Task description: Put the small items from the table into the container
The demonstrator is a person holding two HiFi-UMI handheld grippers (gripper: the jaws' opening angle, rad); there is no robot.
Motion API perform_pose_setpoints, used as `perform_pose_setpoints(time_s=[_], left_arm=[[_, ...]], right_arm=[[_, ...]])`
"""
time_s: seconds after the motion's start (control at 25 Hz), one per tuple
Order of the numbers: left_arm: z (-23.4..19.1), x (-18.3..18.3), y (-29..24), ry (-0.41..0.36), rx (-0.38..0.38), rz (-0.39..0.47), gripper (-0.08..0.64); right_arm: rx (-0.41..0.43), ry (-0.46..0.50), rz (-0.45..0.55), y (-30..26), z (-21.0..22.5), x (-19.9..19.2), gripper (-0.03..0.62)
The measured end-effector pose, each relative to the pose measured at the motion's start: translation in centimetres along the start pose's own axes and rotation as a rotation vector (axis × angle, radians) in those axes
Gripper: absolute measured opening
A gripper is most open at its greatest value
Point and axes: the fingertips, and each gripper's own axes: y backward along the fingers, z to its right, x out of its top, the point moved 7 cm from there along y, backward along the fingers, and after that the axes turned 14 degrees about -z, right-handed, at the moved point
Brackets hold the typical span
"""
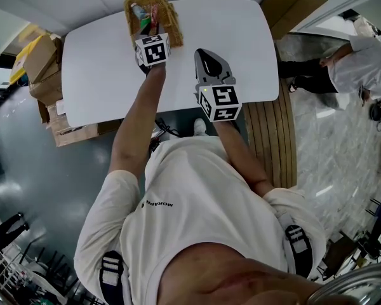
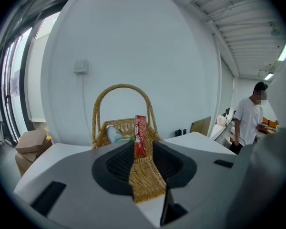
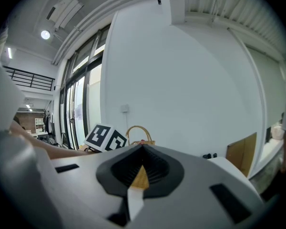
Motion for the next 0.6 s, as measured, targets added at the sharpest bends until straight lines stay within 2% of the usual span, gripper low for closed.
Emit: perform_pose_setpoints(time_s=[0.24,0.6], left_arm=[[0.2,0.1,0.5,0.012,-0.004,0.016,0.105],[0.7,0.6,5.2,0.053,-0.034,0.127,0.100]], right_arm=[[0.001,0.003,0.008,0.1,0.1,0.1,0.012],[0.007,-0.001,0.028,0.9,-0.2,0.6,0.012]])
